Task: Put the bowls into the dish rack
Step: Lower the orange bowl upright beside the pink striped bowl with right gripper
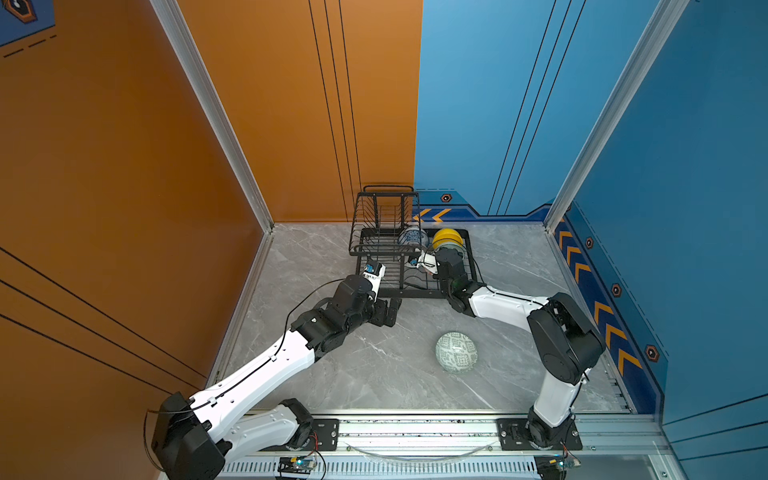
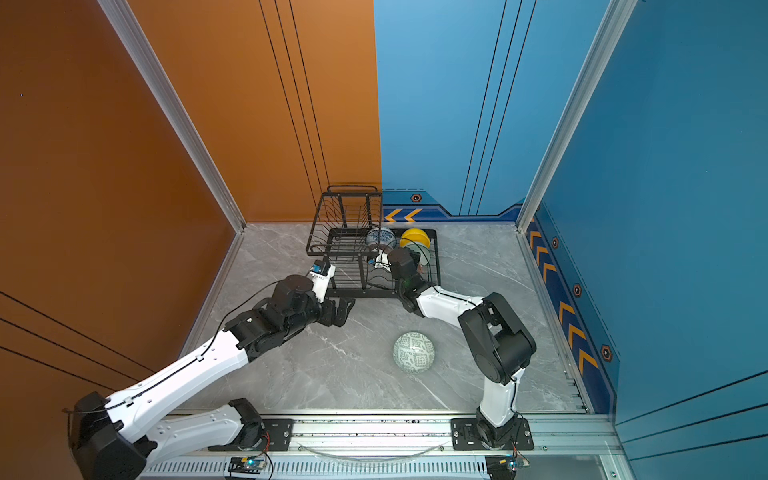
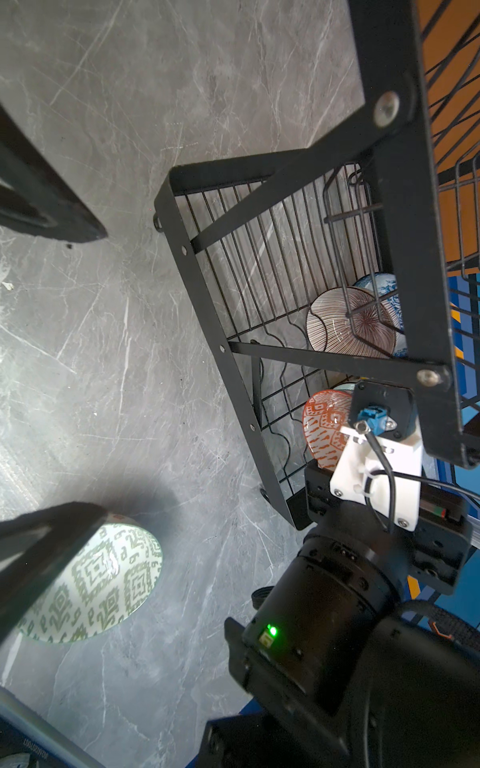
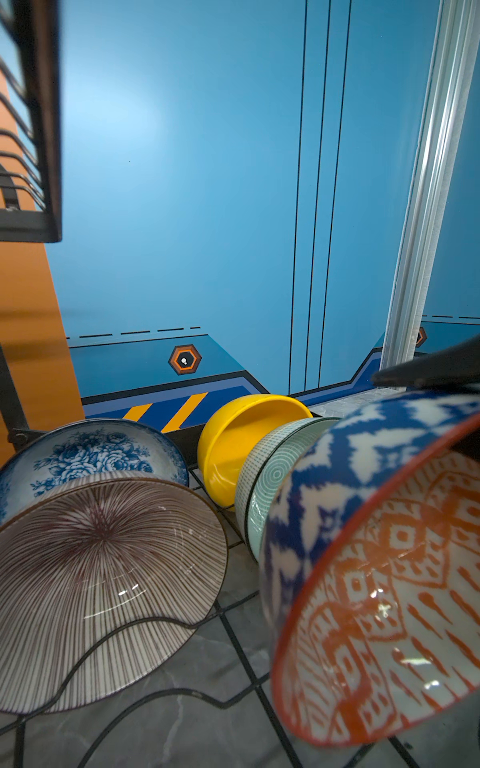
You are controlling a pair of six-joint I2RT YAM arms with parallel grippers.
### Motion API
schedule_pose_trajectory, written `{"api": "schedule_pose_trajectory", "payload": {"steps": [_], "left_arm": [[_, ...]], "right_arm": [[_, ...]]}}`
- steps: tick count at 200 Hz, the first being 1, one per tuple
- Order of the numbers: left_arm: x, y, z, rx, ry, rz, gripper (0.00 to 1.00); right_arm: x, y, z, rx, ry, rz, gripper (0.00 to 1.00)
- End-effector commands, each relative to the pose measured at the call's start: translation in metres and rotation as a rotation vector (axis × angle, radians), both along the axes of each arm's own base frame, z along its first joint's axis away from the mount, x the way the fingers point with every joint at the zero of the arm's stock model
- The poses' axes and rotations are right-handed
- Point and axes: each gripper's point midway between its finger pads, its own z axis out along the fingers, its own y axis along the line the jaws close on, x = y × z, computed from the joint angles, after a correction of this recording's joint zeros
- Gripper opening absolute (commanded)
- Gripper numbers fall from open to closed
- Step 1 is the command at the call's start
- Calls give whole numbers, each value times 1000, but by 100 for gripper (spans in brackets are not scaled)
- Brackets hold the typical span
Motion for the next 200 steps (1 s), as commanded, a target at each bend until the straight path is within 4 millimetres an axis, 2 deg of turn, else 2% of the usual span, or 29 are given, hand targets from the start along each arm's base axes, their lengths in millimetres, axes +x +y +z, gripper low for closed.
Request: {"api": "schedule_pose_trajectory", "payload": {"steps": [1,93,200], "left_arm": [[-3,4,-1,-9,16,-2,98],[-5,9,-1,-5,16,8,98],[-6,12,-4,0,22,14,98]], "right_arm": [[8,3,20,51,-47,-35,0],[18,16,-3,40,-7,-3,0],[27,37,-15,88,2,33,0]]}}
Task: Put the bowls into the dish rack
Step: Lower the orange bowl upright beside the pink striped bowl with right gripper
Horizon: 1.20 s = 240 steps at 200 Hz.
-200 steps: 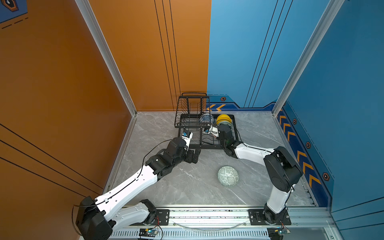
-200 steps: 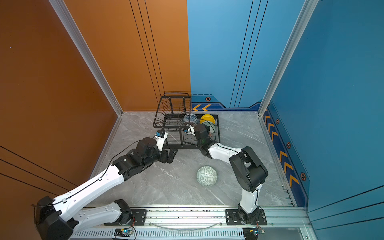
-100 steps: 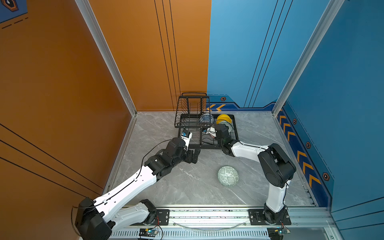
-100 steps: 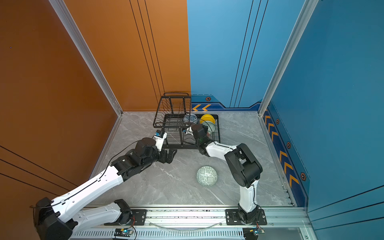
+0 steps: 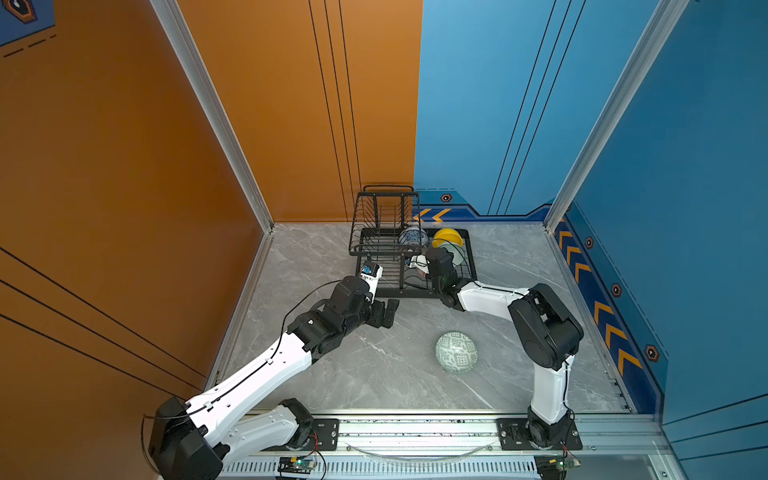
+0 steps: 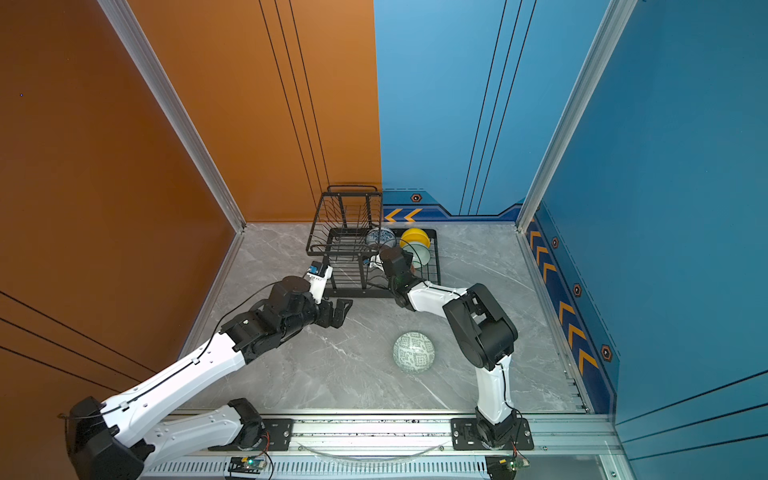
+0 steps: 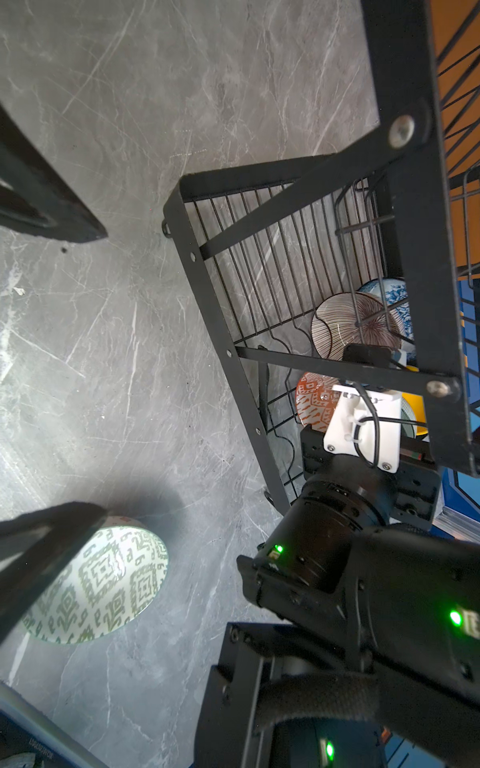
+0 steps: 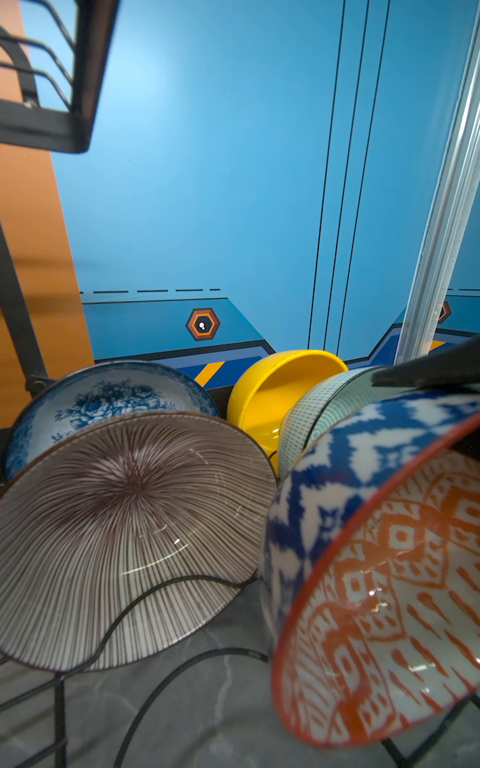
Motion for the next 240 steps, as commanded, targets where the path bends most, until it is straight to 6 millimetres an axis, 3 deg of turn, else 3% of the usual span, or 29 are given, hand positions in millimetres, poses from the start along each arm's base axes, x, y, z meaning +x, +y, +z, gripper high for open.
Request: {"api": "schedule_pose_trajectory", "payload": {"steps": [1,74,143,197,201,240], "left_arm": [[-2,5,-2,-4,13,9,98],[-2,8,-3,-2,14,16,98],[-4,10,-5,-5,17,19,98],[-3,10,-6,-8,20,19,98],[-3,10,-6,-9,20,19,98],[-3,9,-4,-11,18,17,98]], "right_arm": [[8,15,22,84,-59,14,0],[11,39,21,121,-69,56,0],[16,50,14,150,-88,69,0],[16,57,23,234,-128,87,0],[17,59,8,224,-107,86,0],[13,64,-3,265,-89,96,0]]}}
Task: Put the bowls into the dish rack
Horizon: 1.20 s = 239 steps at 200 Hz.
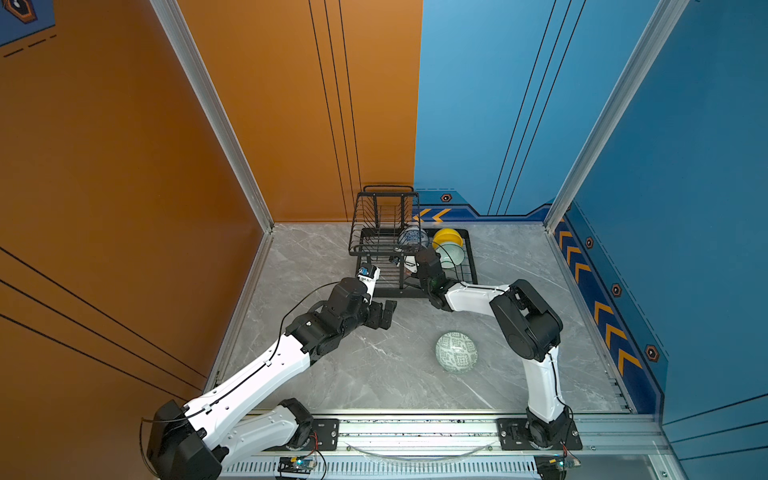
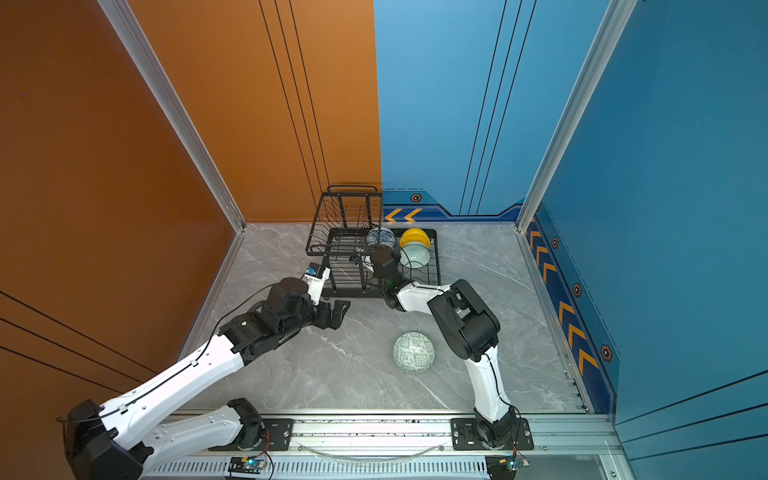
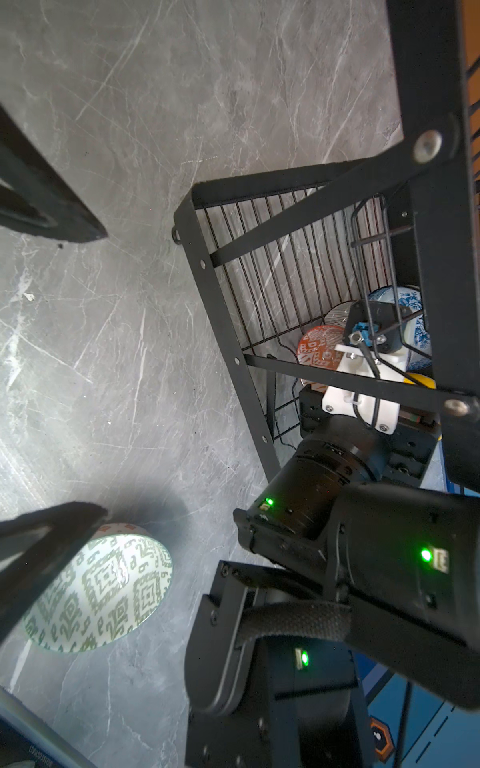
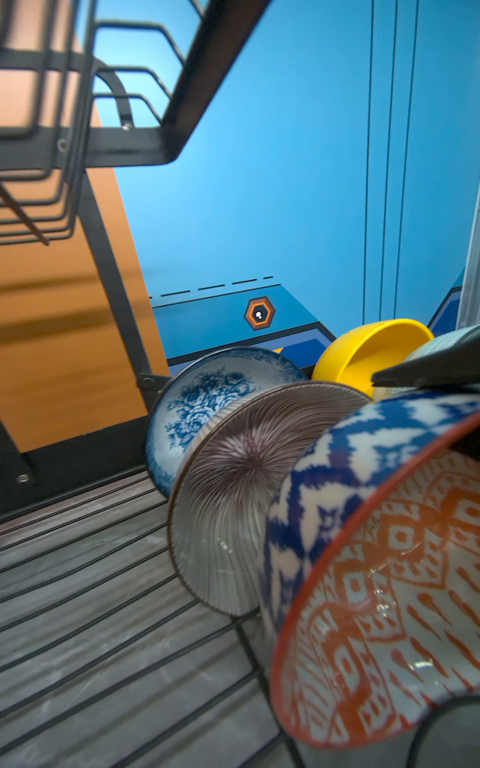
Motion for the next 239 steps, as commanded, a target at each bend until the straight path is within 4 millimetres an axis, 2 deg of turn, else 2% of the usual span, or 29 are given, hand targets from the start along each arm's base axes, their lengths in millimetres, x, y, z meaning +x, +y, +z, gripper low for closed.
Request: {"api": "schedule_pose_trajectory", "payload": {"steps": [1,72,214,239], "left_arm": [[-1,4,-1,-10,11,6,98],[-1,2,1,-14,12,0,98],[-1,4,-3,-8,18,7,98],[-2,5,-3,-9,18,8,98]], "right_arm": [[0,12,5,106,-25,19,0],[-7,9,-12,118,27,21,0],[-4,-5,-16,146,75,-10,0],[-3,-6,-14,149,68,-14,5]]}}
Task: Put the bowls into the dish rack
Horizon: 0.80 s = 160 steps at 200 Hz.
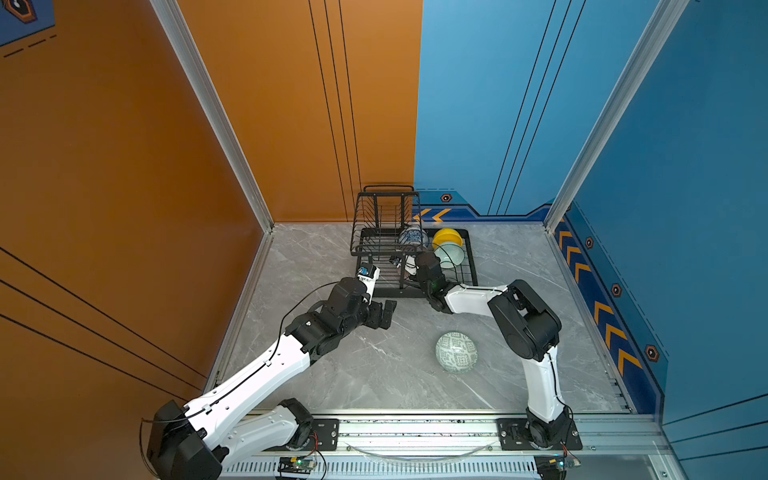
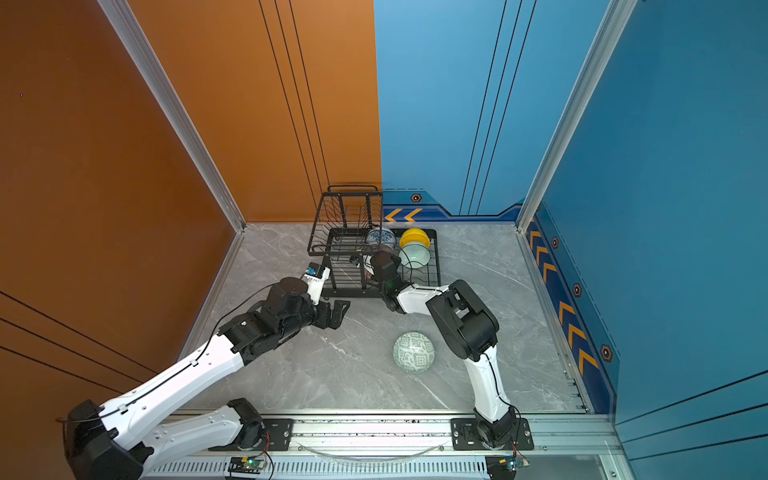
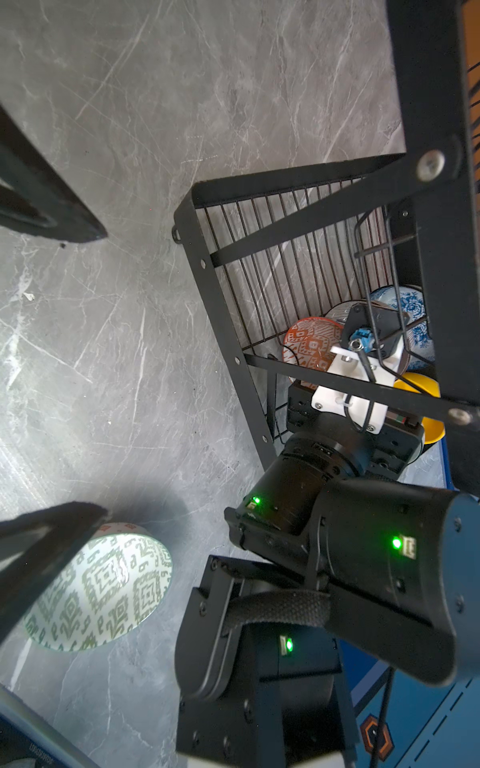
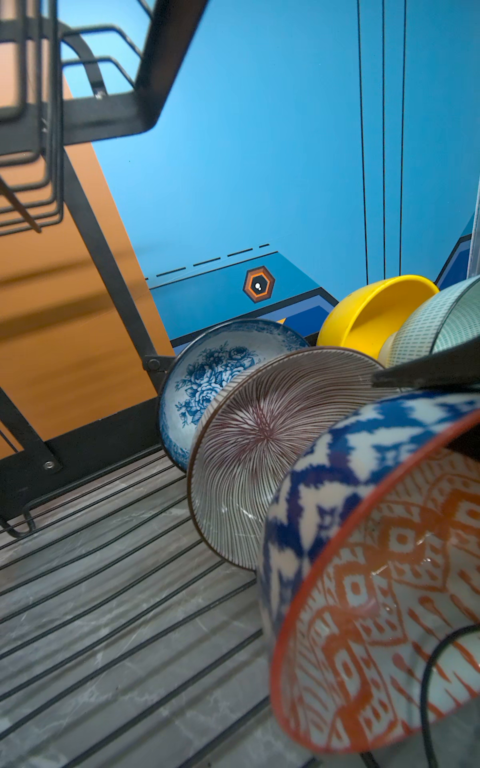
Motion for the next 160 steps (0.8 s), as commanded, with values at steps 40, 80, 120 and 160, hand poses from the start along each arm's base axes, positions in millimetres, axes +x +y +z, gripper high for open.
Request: {"api": "schedule_pose_trajectory", "payload": {"steps": [40,80,120,160], "left_arm": [[-4,6,-2,-10,14,9,98],[-5,6,-1,-14,13,10,98],[-5,7,-1,-13,11,11,98],[-5,7,-2,-12,12,14,98]], "right_arm": [[-1,-6,-2,45,25,-11,16],[-1,-6,0,43,18,-15,19],[-3,-9,18,58,-10,-15,30],[-6,-11,24,58,-23,-15,40]]}}
